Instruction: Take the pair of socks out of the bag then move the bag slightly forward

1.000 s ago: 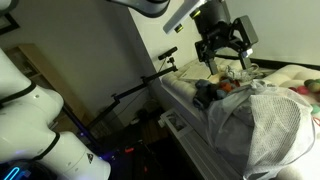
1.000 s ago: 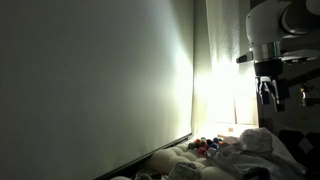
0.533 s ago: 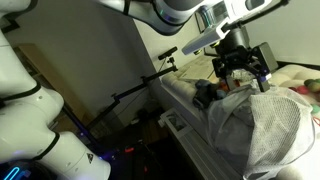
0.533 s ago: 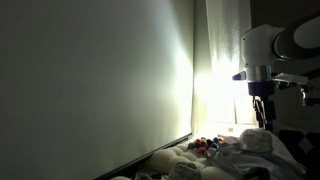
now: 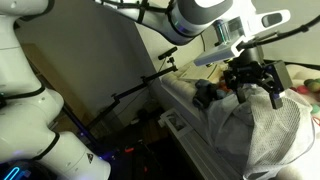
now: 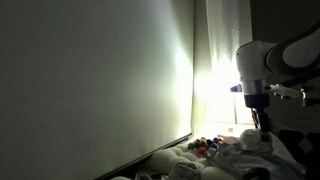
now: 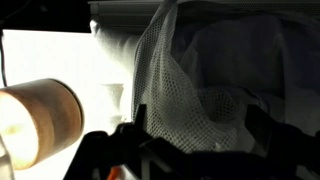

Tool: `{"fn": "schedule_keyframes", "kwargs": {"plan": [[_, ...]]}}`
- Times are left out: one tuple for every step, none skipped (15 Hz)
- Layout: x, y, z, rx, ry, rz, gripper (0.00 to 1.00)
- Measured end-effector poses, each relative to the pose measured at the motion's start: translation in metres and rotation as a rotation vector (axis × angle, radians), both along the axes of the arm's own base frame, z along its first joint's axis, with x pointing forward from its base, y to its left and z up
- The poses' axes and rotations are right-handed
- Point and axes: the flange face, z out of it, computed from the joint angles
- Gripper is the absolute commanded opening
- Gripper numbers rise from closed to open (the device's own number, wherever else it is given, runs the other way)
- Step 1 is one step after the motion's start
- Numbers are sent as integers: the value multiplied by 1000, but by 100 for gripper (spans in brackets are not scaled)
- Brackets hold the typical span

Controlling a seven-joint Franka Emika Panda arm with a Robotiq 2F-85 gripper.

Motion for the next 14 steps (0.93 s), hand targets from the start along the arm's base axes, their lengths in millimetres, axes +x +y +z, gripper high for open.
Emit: {"fn": "schedule_keyframes", "kwargs": {"plan": [[2,-1,-5,-1,5,0,72],[5,-1,-9,-1,8,0,66],[6,-1,-12,-1,12,-1,58],[8,-1,-15,-1,14,0,49],[10,-1,-17,2,16,-1,42],[11,-1,-19,2,16,-2,34],[12,-1,-19,2,16,-1,27],[13,0,-19,2,15,0,20],[14,0,-18,1,12,1,12],[16,1,-17,1,8,2,5],[17,2,-14,1,2,4,1],[20,3,-9,0,-8,6,1],[22,4,-3,-1,-19,7,0],[24,4,5,-2,-32,8,1]]}}
